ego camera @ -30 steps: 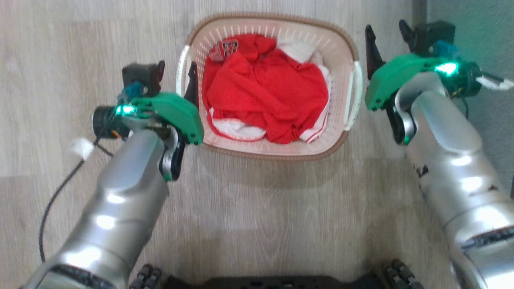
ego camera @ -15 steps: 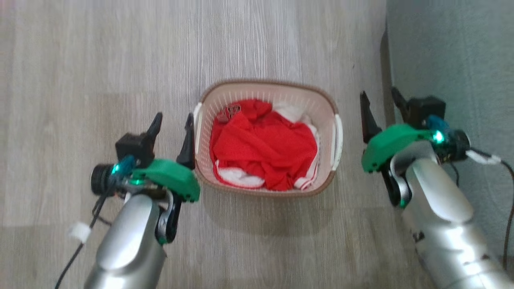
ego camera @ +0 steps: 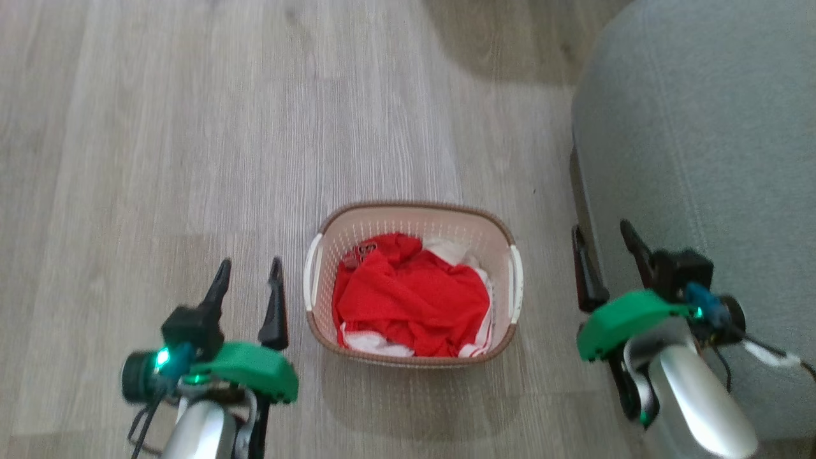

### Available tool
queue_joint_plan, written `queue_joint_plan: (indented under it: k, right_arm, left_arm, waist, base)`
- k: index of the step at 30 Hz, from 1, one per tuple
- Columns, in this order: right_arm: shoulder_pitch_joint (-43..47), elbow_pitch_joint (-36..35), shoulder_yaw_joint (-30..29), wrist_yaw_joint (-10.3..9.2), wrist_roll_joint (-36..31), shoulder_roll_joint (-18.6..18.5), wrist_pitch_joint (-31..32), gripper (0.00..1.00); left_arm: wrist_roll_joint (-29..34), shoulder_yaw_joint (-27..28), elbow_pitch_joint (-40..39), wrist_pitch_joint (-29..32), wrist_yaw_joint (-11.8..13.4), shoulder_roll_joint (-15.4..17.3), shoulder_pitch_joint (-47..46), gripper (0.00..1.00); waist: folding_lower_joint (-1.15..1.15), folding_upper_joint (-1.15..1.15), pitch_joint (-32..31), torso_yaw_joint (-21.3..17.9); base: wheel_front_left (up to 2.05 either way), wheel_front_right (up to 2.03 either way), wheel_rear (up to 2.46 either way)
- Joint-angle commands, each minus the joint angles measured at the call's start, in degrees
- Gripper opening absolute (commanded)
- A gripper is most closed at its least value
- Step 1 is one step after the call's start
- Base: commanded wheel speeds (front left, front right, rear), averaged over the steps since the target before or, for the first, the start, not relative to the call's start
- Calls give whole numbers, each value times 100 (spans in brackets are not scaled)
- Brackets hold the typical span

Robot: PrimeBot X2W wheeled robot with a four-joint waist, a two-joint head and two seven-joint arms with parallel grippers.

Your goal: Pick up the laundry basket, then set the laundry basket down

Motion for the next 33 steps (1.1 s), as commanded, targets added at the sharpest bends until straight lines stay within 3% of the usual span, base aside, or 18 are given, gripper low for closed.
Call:
queue_joint_plan:
  k: [1, 12, 33]
  right_arm:
    - [48, -249, 92, 8, -63, 60, -27, 100]
    - [988, -1006, -149, 8, -137, 60, -27, 100]
    - [1430, -1248, -296, 8, -136, 60, -27, 100]
  left_arm:
    - [74, 252, -237, -29, 30, 30, -21, 100]
    - [19, 325, -799, -29, 179, 28, 875, 100]
    - [192, 494, -927, -29, 210, 27, 1285, 100]
  waist:
    - [1, -1, -199, -44]
    - [1, -1, -753, -1]
    - [1, -1, -1076, 42]
  base:
    - [0, 0, 0]
    - [0, 0, 0]
    - [0, 0, 0]
